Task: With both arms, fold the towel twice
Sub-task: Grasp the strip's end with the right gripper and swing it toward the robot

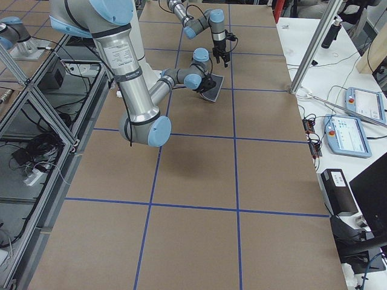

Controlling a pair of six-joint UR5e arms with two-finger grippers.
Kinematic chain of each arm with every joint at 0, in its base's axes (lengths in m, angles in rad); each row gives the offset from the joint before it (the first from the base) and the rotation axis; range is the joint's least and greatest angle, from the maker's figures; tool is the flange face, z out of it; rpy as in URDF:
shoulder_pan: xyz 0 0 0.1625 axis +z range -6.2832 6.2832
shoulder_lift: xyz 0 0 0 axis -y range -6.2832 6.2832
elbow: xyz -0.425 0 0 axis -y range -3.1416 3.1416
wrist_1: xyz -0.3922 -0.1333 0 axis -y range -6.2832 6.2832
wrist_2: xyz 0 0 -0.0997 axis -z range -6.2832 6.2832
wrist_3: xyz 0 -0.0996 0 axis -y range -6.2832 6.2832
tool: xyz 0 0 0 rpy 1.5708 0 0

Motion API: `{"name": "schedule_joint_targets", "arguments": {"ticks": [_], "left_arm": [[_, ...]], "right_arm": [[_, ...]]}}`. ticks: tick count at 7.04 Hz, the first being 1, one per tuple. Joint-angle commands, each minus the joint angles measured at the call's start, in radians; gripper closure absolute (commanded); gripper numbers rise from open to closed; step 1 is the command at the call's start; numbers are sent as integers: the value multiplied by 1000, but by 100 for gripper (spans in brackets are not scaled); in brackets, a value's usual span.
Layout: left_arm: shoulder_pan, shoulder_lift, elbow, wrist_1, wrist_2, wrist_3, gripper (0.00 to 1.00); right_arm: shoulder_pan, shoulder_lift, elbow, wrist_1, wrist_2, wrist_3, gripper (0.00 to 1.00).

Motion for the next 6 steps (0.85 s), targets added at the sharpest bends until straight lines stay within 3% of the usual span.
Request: {"name": "schedule_joint_targets", "arguments": {"ticks": [1, 6], "left_arm": [[0, 27, -54, 2, -19, -18, 12], [2, 41, -82, 3, -22, -34, 12]], "right_arm": [[-37, 5, 30, -19, 60, 57, 100], [-145, 77, 46, -28, 73, 158, 100]]}}
